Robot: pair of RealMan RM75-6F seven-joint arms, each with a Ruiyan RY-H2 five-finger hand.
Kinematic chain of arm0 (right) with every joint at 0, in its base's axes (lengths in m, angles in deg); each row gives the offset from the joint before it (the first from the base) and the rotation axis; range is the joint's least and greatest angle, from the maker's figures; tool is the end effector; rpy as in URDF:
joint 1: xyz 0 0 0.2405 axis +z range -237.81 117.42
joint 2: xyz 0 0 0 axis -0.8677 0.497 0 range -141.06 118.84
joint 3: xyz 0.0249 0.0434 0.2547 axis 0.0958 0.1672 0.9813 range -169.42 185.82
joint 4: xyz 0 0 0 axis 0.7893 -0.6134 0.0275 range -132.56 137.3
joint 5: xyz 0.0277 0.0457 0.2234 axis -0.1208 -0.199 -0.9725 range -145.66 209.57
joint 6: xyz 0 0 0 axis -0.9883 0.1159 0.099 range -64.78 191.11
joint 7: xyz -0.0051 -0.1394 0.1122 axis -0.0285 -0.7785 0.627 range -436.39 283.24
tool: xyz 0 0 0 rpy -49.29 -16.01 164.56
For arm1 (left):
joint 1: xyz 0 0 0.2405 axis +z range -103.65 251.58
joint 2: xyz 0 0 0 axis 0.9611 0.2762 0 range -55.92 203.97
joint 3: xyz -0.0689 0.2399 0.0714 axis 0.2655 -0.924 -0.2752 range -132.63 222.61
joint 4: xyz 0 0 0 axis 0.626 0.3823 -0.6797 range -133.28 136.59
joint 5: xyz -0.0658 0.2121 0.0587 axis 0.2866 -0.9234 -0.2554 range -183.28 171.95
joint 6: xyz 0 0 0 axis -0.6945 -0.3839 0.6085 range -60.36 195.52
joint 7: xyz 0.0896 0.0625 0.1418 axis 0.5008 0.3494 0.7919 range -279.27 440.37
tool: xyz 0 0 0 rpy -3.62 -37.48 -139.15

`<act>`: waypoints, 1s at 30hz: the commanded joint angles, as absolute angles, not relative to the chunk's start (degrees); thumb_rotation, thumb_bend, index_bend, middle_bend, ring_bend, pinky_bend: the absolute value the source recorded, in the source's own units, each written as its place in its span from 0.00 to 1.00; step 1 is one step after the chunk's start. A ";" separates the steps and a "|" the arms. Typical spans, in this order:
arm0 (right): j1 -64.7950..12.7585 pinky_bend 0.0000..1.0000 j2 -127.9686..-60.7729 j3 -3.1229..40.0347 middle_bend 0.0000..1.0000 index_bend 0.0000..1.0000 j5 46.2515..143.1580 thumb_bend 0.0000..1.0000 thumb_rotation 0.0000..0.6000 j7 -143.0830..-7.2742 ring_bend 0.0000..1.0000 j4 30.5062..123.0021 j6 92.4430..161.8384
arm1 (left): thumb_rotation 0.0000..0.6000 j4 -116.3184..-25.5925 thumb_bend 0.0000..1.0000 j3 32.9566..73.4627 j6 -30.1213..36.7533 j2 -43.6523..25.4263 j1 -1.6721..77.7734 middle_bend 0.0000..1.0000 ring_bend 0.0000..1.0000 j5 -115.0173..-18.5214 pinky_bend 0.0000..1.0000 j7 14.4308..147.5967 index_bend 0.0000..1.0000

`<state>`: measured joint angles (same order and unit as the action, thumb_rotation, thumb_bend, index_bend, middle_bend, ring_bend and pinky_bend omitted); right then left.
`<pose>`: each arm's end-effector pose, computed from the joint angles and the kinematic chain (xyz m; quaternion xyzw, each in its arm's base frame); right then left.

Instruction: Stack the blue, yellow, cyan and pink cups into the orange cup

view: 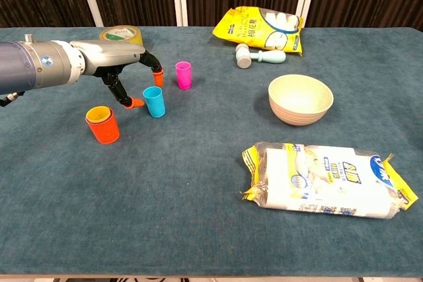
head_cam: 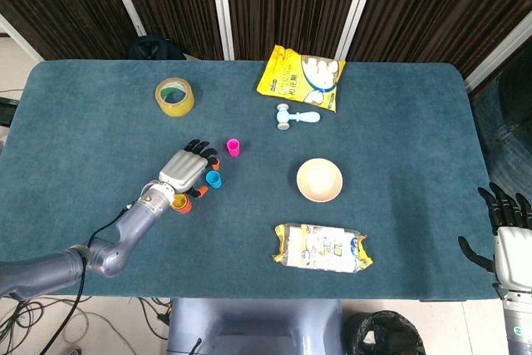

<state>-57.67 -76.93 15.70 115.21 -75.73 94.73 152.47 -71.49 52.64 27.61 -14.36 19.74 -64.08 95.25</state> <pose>-0.3227 -0.2211 0.1623 0.5314 -0.3773 0.4284 0.6259 -0.1380 0.4336 -0.0651 -0.7983 -0.3655 -0.2886 0.3819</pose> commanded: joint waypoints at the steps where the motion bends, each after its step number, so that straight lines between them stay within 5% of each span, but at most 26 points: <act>1: -57.65 0.03 -76.94 15.73 0.08 0.12 115.14 0.32 1.00 -75.69 0.12 94.69 152.41 | 1.00 -71.23 0.29 52.74 27.58 -14.76 19.59 0.15 0.00 -63.83 0.00 95.43 0.34; 30: -57.72 0.03 -76.74 15.83 0.08 0.12 115.12 0.32 1.00 -75.26 0.12 94.74 152.52 | 1.00 -77.04 0.32 54.11 23.64 -11.10 20.44 0.16 0.00 -66.12 0.00 95.06 0.44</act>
<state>-57.72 -76.74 15.83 115.12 -75.26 94.74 152.52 -75.44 53.76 24.49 -12.45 20.01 -65.39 95.51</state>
